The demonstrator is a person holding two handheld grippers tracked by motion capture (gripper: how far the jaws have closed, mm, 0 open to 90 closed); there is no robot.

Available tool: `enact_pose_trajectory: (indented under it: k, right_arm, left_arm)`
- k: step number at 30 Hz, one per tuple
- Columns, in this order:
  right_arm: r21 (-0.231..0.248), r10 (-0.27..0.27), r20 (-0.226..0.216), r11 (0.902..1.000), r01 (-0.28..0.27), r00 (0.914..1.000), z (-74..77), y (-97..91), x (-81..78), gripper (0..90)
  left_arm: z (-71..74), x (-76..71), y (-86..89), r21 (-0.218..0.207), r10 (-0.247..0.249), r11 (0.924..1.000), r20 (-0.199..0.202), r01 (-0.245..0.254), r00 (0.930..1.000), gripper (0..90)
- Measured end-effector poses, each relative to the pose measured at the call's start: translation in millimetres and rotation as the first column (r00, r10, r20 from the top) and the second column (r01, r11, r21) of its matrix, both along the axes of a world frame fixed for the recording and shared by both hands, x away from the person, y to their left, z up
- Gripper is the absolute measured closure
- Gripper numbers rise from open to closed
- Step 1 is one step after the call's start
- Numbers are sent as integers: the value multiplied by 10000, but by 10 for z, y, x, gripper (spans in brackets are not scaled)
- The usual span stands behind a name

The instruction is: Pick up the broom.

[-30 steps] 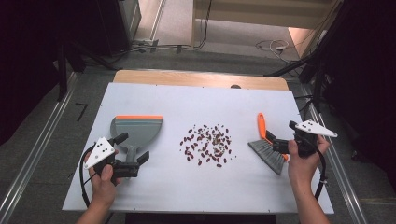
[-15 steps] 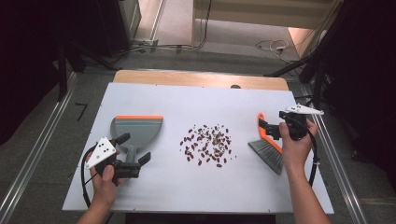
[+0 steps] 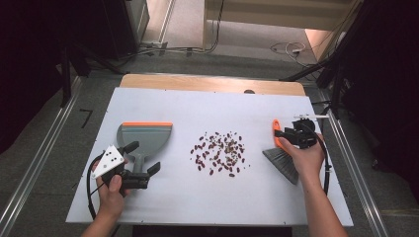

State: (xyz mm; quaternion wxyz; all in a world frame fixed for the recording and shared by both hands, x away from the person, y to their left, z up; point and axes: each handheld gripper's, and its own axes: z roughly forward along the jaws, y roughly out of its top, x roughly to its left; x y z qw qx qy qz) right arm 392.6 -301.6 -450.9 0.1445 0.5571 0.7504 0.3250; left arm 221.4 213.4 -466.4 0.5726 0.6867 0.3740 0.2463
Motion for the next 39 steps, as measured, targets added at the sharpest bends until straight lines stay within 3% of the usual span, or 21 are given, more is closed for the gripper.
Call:
enact_pose_trajectory:
  k: [4, 7, 9, 10, 16, 17, 21, 25, 32, 36, 39]
  right_arm:
    - [-620, -146, -258, 9980, 129, 9996, -74, 20, 0, 530]
    - [-362, -225, -664, 9991, 201, 9975, -107, 51, 10, 535]
    - [-503, -213, -769, 9986, 174, 9968, -120, 64, 14, 536]
    - [-1113, -294, -947, 9936, 188, 9951, -149, 95, 20, 542]
    - [-1892, -598, -1639, 9815, 281, 9847, -258, 131, 30, 544]
    - [-1981, -632, -1588, 9797, 309, 9853, -270, 144, 21, 554]
    - [-2147, -594, -1666, 9764, 226, 9842, -271, 151, 32, 564]
    - [-1954, -476, -1628, 9806, 151, 9855, -277, 106, 31, 659]
    - [-1517, -83, -791, 9884, -38, 9968, -334, 33, -56, 660]
    - [-1120, -16, 358, 9937, 56, 9994, -273, 17, -151, 670]
    - [-422, -225, 1546, 9987, 294, 9877, -168, -74, -245, 675]
  left_arm:
    - [-5, 5, -7, 19, -26, 10000, -39, 26, 10000, 0]
    - [-6, 7, -9, 26, -28, 10000, -42, 29, 10000, 0]
    - [-6, 8, -9, 22, -24, 10000, -44, 24, 10000, 0]
    - [-5, 7, -7, 10, -17, 10000, -47, 17, 10000, 0]
    - [-5, 9, 4, 10, -17, 10000, -60, 17, 10000, 0]
    - [-5, 9, 4, 10, -17, 10000, -60, 17, 10000, 0]
    - [-9, 14, 1, 24, -32, 10000, -63, 32, 10000, 0]
    - [-11, 14, -17, 30, -70, 10000, -79, 71, 9999, 0]
    - [1, 15, -63, 25, -202, 9998, -70, 202, 9998, 0]
    - [12, 17, -111, 118, -371, 9992, 11, 371, 9993, 0]
    - [9, 20, -109, 105, -368, 9993, -17, 368, 9993, 0]
